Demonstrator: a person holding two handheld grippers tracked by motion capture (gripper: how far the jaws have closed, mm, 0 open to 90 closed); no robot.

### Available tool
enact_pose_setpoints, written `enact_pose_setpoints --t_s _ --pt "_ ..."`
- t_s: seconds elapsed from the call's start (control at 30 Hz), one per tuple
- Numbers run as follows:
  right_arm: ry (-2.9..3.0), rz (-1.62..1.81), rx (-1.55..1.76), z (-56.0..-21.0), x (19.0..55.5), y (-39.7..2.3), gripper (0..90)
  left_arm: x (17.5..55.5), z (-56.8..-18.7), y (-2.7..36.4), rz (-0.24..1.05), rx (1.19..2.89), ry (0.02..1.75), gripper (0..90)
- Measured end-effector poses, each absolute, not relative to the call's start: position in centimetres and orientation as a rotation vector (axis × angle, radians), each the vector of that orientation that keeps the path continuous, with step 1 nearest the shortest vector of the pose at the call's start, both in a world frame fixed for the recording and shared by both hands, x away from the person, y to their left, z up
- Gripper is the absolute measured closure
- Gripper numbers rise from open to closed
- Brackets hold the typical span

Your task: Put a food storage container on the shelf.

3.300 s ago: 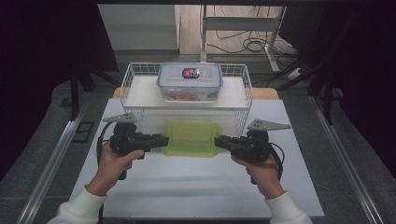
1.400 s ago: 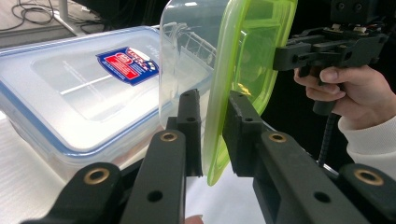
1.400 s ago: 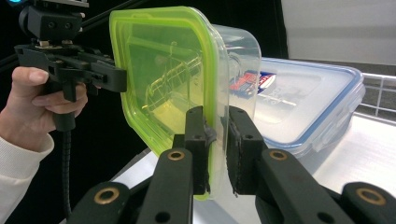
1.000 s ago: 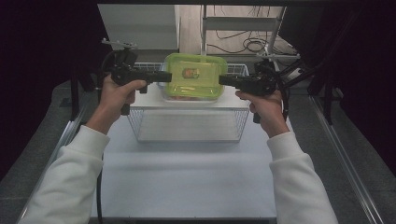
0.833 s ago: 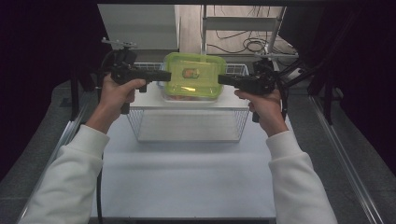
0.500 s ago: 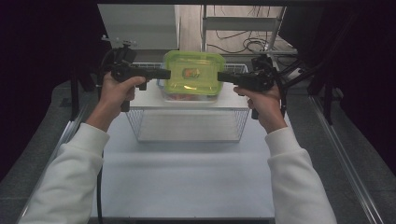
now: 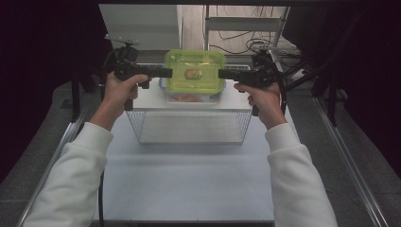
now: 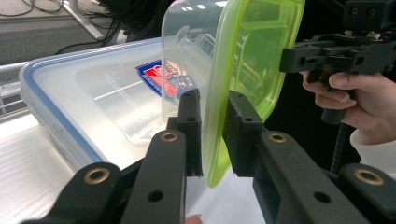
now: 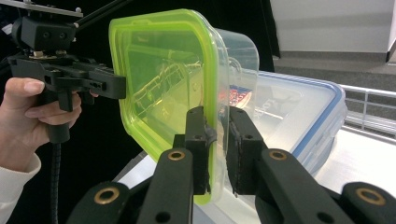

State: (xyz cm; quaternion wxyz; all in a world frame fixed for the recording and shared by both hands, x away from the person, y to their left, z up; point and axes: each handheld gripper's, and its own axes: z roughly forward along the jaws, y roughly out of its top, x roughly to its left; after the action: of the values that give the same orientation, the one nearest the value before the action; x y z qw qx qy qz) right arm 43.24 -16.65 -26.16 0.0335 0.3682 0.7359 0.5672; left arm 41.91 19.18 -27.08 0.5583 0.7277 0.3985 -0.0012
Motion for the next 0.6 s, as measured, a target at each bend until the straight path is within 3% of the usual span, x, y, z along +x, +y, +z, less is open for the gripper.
enact_pose_setpoints --t_s 0.6 --pt "2.237 1.769 1.214 -26.2 45.5 -15.9 74.4 43.3 -27.0 19.0 0.002 1.662 1.034 71.7"
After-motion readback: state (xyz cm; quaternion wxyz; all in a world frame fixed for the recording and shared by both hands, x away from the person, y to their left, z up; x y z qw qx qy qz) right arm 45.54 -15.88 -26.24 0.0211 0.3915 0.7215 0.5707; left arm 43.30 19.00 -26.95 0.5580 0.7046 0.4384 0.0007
